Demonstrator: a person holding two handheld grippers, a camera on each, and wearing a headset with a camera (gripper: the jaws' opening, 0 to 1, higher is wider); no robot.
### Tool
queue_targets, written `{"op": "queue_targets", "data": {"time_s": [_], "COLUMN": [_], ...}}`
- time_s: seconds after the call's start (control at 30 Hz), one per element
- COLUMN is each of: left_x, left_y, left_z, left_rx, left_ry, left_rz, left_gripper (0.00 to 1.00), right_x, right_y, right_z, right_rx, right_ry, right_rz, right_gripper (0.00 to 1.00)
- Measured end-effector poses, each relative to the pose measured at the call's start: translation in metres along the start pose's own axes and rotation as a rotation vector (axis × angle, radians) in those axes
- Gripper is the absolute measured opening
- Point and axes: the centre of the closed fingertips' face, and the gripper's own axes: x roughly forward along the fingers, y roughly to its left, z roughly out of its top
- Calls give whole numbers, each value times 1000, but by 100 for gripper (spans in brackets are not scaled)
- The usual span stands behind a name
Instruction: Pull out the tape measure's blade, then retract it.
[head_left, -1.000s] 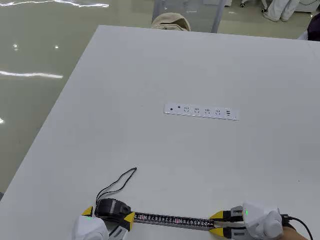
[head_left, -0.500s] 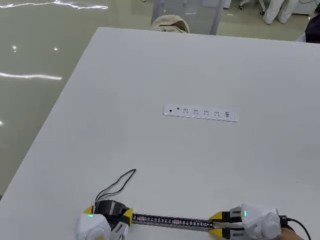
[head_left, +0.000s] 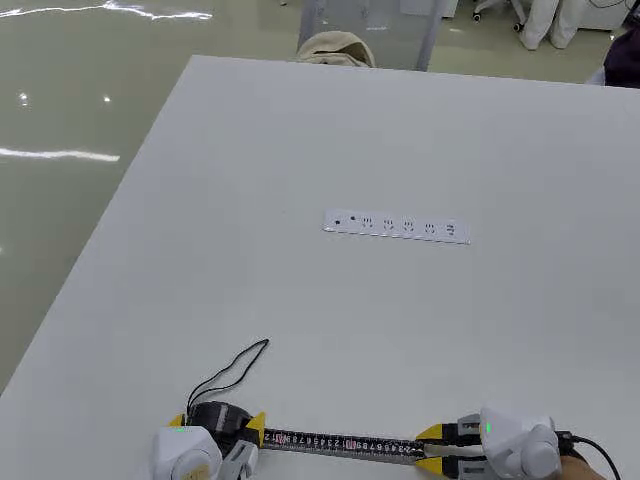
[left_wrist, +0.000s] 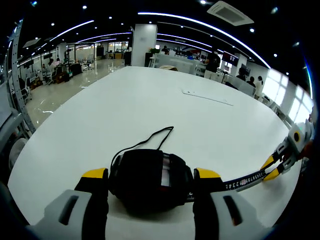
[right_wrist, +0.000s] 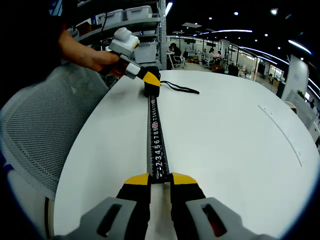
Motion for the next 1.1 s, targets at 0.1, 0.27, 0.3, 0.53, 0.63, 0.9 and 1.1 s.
{"op": "queue_targets", "data": {"time_s": [0.1,0.27,0.3,0.53,0.63,0.9,1.1], "left_x": [0,-1,-1,0,-1,-1,-1], "left_y": [-1,-1,-1,0,0,0,0], "left_z": [0,1,0,-1,0,0,0], "left_rx": [1,8,8,13,15,21,18], "left_ry": [12,12,12,13,10,7,1], "left_rz": [2,9,11,13,12,9,11], "left_gripper": [66,65,65,65,65,64,64], "right_x": [-1,-3,-3,0,1,1,3], "right_y": [1,1,1,1,2,3,3], "right_z": [1,4,5,10,12,17,21], "right_rx": [-2,0,-1,-8,-10,-17,-24], "right_ry": [1,-4,-5,-11,-13,-16,-17], "right_rz": [-2,-6,-7,-5,-3,2,2], "right_gripper": [13,13,13,13,13,13,13]}}
